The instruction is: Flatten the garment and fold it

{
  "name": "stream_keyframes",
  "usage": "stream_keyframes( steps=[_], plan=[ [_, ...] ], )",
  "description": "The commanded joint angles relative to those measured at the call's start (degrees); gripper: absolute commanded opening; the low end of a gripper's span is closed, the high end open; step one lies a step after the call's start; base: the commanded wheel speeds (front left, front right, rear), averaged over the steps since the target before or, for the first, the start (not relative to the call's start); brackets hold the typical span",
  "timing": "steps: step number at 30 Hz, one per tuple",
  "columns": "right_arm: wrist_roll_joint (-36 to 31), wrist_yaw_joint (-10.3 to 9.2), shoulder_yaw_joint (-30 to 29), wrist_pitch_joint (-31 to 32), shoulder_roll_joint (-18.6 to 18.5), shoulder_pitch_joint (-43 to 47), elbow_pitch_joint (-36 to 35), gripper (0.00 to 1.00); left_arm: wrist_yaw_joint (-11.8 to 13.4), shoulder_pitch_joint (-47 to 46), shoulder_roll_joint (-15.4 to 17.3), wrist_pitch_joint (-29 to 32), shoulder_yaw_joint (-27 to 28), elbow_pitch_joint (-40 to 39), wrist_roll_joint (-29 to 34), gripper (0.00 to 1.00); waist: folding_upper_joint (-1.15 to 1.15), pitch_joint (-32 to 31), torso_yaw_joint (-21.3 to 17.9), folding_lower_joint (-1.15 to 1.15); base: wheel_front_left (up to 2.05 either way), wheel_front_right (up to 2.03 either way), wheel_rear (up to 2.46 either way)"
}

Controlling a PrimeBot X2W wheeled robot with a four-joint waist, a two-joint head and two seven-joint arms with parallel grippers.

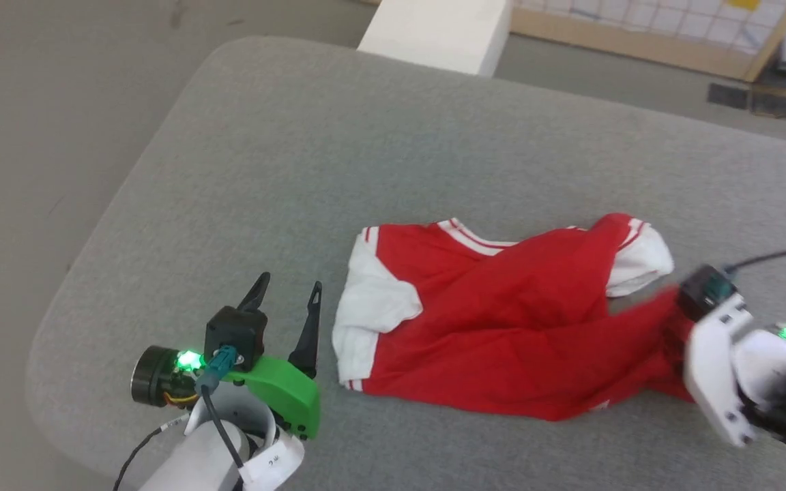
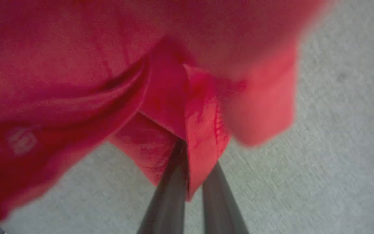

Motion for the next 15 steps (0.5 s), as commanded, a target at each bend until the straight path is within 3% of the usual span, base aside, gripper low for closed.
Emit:
stream_keyframes(
  steps=[1, 9, 15],
  plan=[
    [0.21, -0.09, 0.27, 0.92, -2.72, 2.73, 0.10, 0.00, 0.26, 0.13, 0.45, 0.29, 0.08, -0.29, -0.76, 1.00, 0.00, -3.99, -4.10, 0.00, 0.00, 0.00, 0.00],
    [3.84, -0.09, -3.49, 6.78, -10.11, 11.09, -4.08, 0.00, 0.82, 1.24, 1.25, 1.86, 0.38, -1.82, -1.89, 1.00, 0.00, -7.23, -9.15, 0.00, 0.00, 0.00, 0.00],
    [3.64, -0.09, -9.43, 11.27, -12.78, 19.49, -6.86, 0.00, 1.31, 2.22, 1.78, 2.46, 0.47, -2.94, -2.41, 1.00, 0.00, -7.39, -11.37, 0.00, 0.00, 0.00, 0.00]
  ],
)
